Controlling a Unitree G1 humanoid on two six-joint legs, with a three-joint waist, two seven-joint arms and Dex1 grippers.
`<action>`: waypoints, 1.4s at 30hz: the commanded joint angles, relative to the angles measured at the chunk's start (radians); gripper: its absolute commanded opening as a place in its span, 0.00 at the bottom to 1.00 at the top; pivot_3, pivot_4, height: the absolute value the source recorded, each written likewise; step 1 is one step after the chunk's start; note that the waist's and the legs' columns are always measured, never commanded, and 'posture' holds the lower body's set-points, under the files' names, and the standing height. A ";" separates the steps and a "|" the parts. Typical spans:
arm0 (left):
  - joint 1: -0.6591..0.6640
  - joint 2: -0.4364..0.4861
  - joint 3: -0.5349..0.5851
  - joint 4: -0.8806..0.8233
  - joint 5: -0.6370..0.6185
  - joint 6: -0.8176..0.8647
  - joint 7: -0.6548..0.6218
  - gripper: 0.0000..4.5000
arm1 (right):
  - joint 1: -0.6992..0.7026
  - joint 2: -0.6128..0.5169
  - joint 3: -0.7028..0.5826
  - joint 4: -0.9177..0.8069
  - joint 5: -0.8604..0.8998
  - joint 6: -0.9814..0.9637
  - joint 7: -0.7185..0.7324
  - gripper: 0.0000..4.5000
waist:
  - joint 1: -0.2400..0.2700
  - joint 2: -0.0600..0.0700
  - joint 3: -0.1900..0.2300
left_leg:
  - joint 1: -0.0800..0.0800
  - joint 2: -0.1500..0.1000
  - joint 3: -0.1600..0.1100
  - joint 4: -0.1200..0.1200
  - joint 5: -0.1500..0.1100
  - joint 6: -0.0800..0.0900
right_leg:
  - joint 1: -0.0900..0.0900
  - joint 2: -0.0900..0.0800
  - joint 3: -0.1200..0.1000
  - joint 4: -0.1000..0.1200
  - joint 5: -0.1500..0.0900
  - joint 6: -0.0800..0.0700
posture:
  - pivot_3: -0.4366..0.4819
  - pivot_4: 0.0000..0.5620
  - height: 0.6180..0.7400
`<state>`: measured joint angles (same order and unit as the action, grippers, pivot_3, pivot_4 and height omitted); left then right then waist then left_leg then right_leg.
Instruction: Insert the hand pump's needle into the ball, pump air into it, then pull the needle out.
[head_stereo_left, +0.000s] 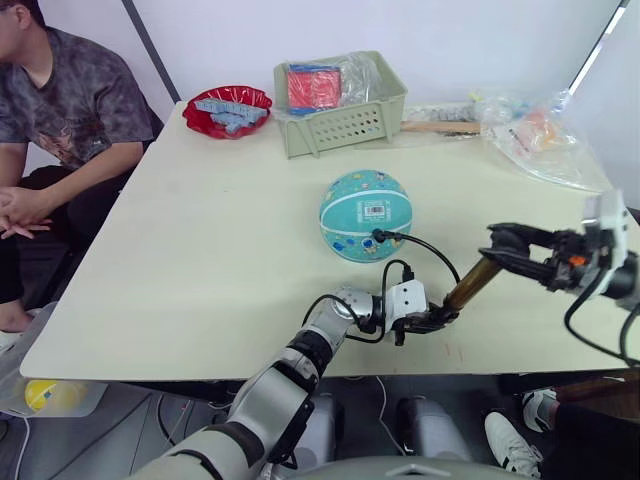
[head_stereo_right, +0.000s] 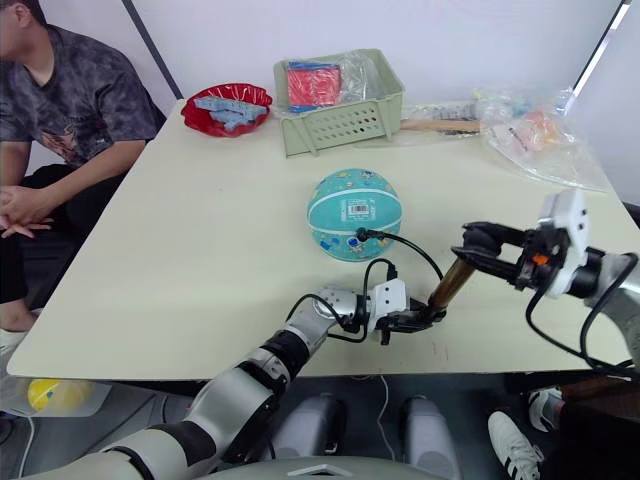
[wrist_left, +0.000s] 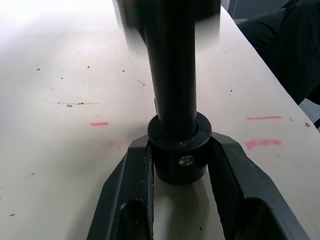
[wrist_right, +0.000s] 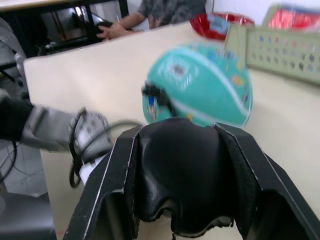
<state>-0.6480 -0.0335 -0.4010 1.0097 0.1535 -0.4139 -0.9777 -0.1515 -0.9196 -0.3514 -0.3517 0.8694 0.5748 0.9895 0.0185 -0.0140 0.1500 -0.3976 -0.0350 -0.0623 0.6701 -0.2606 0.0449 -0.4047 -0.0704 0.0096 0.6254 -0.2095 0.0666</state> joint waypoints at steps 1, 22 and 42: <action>0.039 0.019 -0.040 0.044 0.050 0.026 -0.018 0.24 | -0.077 -0.048 -0.135 -0.030 0.109 0.045 -0.015 0.37 | 0.000 0.000 0.000 | 0.000 0.000 0.000 0.000 0.000 0.000 | 0.000 0.000 0.000 0.000 0.000 0.000 | 0.48 0.27 0.98; 0.038 0.015 -0.038 0.045 0.049 0.029 -0.014 0.24 | -0.021 -0.026 -0.080 -0.035 0.043 0.063 0.005 0.37 | 0.001 -0.001 -0.001 | -0.001 0.001 0.001 0.000 0.000 0.000 | -0.001 0.000 0.001 0.000 0.000 0.000 | 0.48 0.27 0.98; 0.037 0.020 -0.035 0.041 0.048 0.033 -0.010 0.24 | 0.204 0.176 0.221 0.079 -0.293 -0.254 0.024 0.37 | -0.002 -0.010 -0.008 | 0.002 0.001 0.000 0.000 0.000 0.000 | 0.001 0.001 0.000 0.000 0.000 0.000 | 0.48 0.27 0.98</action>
<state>-0.6390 -0.0289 -0.4028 1.0118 0.1571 -0.4075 -0.9734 0.0128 -0.7526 -0.1788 -0.3132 0.6227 0.3038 1.0117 0.0167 -0.0239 0.1424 -0.3954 -0.0339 -0.0627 0.6699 -0.2607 0.0449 -0.4035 -0.0694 0.0092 0.6253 -0.2096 0.0666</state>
